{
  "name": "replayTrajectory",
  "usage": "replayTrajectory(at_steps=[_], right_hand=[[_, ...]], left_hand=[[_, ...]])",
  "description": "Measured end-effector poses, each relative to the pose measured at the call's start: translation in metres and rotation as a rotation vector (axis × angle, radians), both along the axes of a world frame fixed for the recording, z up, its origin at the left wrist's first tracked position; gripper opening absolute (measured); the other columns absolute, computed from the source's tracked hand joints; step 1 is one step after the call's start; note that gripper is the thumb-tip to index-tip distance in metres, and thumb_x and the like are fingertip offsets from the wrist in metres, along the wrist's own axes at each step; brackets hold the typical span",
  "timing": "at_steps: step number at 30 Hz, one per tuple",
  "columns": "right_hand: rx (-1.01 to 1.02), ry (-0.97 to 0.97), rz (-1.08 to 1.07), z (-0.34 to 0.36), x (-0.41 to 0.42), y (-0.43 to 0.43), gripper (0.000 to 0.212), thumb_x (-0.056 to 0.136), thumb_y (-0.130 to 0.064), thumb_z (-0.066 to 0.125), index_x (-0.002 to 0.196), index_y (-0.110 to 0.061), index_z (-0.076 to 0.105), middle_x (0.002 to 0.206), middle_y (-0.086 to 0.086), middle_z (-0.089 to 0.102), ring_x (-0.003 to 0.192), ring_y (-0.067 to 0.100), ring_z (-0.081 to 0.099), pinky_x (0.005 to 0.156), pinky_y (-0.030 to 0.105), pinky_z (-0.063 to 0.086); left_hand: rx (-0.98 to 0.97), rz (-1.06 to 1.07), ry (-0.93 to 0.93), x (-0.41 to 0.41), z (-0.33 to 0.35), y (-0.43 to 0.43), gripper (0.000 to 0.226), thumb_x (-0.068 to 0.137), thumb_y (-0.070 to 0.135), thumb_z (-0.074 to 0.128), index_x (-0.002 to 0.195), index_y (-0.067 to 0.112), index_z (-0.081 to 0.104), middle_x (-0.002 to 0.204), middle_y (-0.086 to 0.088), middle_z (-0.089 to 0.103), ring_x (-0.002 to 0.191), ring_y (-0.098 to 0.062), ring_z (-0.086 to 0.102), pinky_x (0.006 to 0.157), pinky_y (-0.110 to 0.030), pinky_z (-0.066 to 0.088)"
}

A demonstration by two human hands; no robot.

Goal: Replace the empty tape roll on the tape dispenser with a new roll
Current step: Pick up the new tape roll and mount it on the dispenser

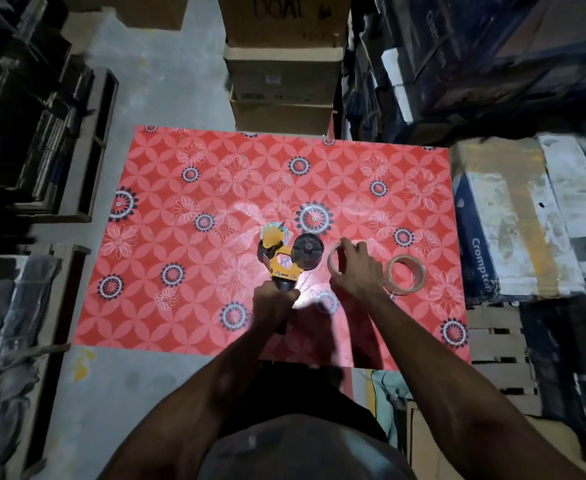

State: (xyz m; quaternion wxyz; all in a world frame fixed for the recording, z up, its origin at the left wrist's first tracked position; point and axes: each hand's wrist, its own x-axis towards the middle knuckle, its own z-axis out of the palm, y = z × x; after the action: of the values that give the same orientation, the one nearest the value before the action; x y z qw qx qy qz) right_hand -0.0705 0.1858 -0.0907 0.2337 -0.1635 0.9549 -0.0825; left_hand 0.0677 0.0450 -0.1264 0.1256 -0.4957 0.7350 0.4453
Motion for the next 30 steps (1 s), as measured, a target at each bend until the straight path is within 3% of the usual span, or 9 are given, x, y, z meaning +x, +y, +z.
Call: replayTrajectory(at_steps=[4,9,14,16,19,22,24,27,30], right_hand=[[-0.020,-0.008,0.052,-0.007,-0.002,0.005,0.095,0.065,-0.031,0.076,0.148,-0.035,0.031,0.129,0.009,0.051,0.093,0.039,0.069,0.081,0.047,0.058],[-0.057,-0.013,0.099,-0.005,-0.003,0.026,0.114,0.068,-0.039,0.082,0.162,-0.037,0.017,0.156,0.012,0.034,0.114,0.042,0.062,0.082,0.048,0.059],[-0.143,0.095,0.013,0.013,-0.009,0.070,0.110,0.072,-0.040,0.082,0.162,-0.035,0.019,0.167,0.011,0.026,0.142,0.037,0.044,0.105,0.054,0.049],[-0.092,0.108,-0.020,0.018,-0.019,0.096,0.113,0.074,-0.038,0.086,0.163,-0.035,0.017,0.169,0.011,0.023,0.146,0.037,0.039,0.113,0.059,0.041],[0.057,0.106,0.038,0.020,-0.034,0.132,0.118,0.075,-0.040,0.087,0.163,-0.042,0.008,0.171,0.012,0.016,0.151,0.041,0.030,0.116,0.060,0.037],[0.157,-0.022,0.094,0.014,-0.046,0.149,0.125,0.072,-0.015,0.086,0.164,-0.043,0.005,0.173,0.009,0.005,0.144,0.040,0.040,0.100,0.051,0.054],[0.104,-0.121,0.119,0.008,-0.050,0.150,0.126,0.068,-0.003,0.084,0.163,-0.042,0.012,0.172,0.006,0.007,0.133,0.036,0.053,0.083,0.042,0.061],[0.036,-0.156,0.128,-0.003,-0.053,0.148,0.114,0.070,0.000,0.082,0.160,-0.040,0.023,0.161,0.007,0.027,0.122,0.031,0.060,0.071,0.030,0.057],[0.002,-0.152,0.097,-0.003,-0.054,0.145,0.106,0.072,-0.005,0.085,0.156,-0.038,0.030,0.146,0.007,0.041,0.111,0.027,0.061,0.068,0.028,0.053]], left_hand=[[0.052,-0.118,-0.044,-0.003,-0.010,0.000,0.070,0.064,0.057,0.067,0.106,0.002,0.074,0.102,-0.023,0.077,0.096,-0.038,0.074,0.075,-0.039,0.056],[-0.014,-0.343,-0.074,0.001,-0.015,-0.007,0.072,0.079,0.071,0.071,0.114,0.008,0.072,0.107,-0.018,0.077,0.104,-0.036,0.073,0.084,-0.039,0.056],[0.006,-0.254,-0.004,0.018,0.004,-0.020,0.062,0.064,0.065,0.088,0.095,0.017,0.063,0.085,0.002,0.066,0.078,-0.020,0.064,0.057,-0.028,0.038],[-0.086,-0.222,0.108,0.029,0.009,-0.022,0.064,0.065,0.063,0.087,0.099,0.019,0.057,0.092,0.002,0.059,0.079,-0.018,0.057,0.059,-0.030,0.035],[-0.283,-0.245,0.233,0.039,0.025,-0.012,0.045,0.083,0.049,0.082,0.108,0.021,0.056,0.107,0.002,0.052,0.089,-0.017,0.058,0.069,-0.035,0.049],[-0.298,-0.257,0.363,0.034,0.044,0.010,0.027,0.093,0.032,0.075,0.108,0.024,0.054,0.109,0.007,0.050,0.083,-0.001,0.059,0.068,-0.029,0.052],[-0.291,-0.334,0.406,0.026,0.050,0.024,0.029,0.093,0.023,0.075,0.111,0.021,0.053,0.109,0.007,0.047,0.079,0.000,0.058,0.065,-0.018,0.050],[-0.260,-0.439,0.460,0.013,0.059,0.038,0.036,0.090,0.028,0.074,0.117,0.024,0.051,0.116,0.008,0.046,0.086,-0.012,0.065,0.070,-0.031,0.058],[-0.219,-0.498,0.482,0.003,0.065,0.041,0.033,0.093,0.033,0.071,0.120,0.028,0.054,0.122,0.011,0.047,0.089,-0.011,0.066,0.075,-0.037,0.058]])
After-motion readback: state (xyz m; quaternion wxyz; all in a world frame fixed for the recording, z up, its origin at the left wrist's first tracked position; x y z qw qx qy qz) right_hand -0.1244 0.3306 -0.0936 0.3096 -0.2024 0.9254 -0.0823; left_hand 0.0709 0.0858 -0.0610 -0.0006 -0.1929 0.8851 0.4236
